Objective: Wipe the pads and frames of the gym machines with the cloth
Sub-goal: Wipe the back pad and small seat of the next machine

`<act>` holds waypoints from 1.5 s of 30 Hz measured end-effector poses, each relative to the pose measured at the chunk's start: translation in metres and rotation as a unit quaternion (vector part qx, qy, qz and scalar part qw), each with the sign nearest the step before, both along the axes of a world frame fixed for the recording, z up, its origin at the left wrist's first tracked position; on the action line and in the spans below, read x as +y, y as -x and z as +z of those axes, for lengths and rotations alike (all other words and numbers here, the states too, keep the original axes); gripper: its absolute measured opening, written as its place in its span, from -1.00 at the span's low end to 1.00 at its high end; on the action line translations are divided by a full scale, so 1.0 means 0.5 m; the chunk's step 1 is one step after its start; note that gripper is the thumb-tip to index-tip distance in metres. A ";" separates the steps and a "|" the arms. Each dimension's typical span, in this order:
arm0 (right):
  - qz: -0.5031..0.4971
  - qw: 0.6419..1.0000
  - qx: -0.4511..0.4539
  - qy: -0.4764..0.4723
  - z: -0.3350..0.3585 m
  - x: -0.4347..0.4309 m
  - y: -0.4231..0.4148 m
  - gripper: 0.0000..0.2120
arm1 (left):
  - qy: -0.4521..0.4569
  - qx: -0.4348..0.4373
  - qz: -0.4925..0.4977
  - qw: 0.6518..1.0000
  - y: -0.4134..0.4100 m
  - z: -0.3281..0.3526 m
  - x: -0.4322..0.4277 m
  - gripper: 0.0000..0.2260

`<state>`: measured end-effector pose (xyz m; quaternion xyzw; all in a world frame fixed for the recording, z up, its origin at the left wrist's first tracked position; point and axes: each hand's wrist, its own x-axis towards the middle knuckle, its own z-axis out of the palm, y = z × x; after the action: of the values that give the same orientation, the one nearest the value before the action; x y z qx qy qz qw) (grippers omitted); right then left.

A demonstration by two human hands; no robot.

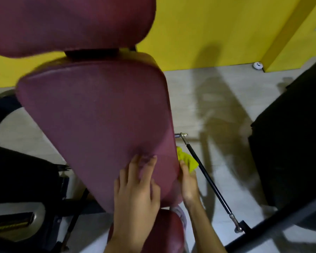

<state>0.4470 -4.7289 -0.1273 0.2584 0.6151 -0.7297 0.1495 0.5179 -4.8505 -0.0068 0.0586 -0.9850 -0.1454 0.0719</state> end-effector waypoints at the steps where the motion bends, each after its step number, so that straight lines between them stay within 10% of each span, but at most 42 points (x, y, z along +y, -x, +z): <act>1: 0.000 0.999 0.034 -0.002 0.013 -0.007 0.008 -0.73 | 0.002 0.000 0.003 1.000 -0.005 -0.012 0.002 -0.47; 7: -0.036 0.981 0.190 0.022 0.034 -0.022 0.008 -0.78 | -0.015 0.026 0.007 1.000 -0.022 -0.078 0.011 -0.36; 16: 0.014 0.997 -0.080 -0.017 -0.296 0.077 -0.168 -0.60 | -0.043 0.065 0.030 0.996 -0.033 -0.159 0.038 -0.45; 27: -0.064 0.997 0.026 0.020 -0.207 0.025 -0.088 -0.76 | -0.017 0.000 0.010 1.000 -0.072 -0.215 0.054 -0.39; 38: -0.128 0.970 -0.201 0.049 -0.425 0.025 -0.148 -0.66 | 0.011 -0.033 -0.009 0.999 -0.081 -0.237 0.026 -0.37; 45: -0.138 0.975 -0.172 0.016 -0.303 0.020 -0.131 -0.64 | -0.009 -0.053 -0.029 0.998 -0.089 -0.211 0.019 -0.38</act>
<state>0.5126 -4.7190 -0.2787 0.4599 0.5267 -0.6978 0.1554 0.5621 -4.8410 -0.1124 0.0382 -0.9874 -0.1531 0.0144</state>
